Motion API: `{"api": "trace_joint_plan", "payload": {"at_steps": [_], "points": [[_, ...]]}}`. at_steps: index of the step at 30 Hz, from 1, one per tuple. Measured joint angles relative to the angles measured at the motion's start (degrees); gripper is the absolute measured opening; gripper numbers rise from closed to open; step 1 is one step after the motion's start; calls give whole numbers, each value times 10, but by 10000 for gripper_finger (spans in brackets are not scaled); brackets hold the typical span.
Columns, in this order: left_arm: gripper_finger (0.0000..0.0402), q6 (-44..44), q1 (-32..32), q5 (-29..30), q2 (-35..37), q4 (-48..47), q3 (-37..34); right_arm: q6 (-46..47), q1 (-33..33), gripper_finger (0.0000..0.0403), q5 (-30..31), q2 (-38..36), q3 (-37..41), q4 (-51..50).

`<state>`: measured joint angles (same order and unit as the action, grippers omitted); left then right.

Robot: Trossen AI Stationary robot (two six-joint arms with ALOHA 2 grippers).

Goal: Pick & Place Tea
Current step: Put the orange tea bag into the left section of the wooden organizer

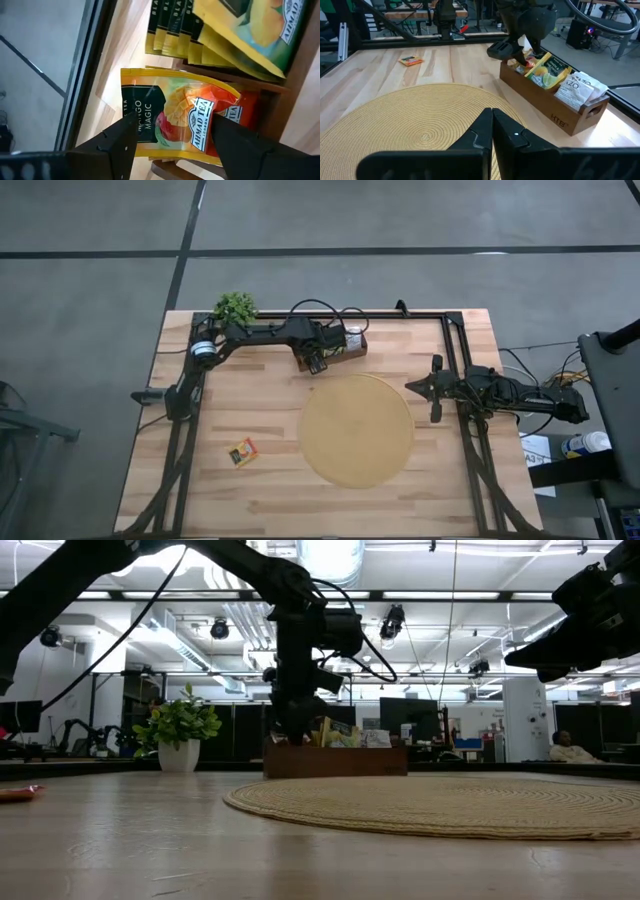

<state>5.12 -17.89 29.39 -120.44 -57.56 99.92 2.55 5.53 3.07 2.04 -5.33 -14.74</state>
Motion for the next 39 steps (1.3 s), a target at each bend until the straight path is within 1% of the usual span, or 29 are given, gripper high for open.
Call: {"api": "trace_joint_plan", "payload": {"at_steps": [3,6,8,9,13,16,21,27,34,39], "points": [[241,-6,2,-10,0,-1,0,0,0,9,0,0,0,0],[241,-10,2,-59,5,-21,1,0,0,9,0,0,0,0],[241,-5,3,-76,5,-46,11,0,0,9,0,0,0,0],[241,-4,3,-72,5,-56,15,0,0,9,0,0,0,0],[241,-13,3,-8,6,-71,17,0,0,9,0,0,0,0],[241,-24,2,4,6,-90,28,0,0,9,0,0,0,0],[241,-22,3,-6,6,-82,46,0,0,9,0,0,0,0],[241,-17,-1,-53,5,-37,47,0,0,9,0,0,0,0],[241,-16,-4,-59,-17,-30,33,0,0,9,0,0,0,0],[241,-18,-5,-51,-33,-1,12,0,0,9,0,0,0,0]]}}
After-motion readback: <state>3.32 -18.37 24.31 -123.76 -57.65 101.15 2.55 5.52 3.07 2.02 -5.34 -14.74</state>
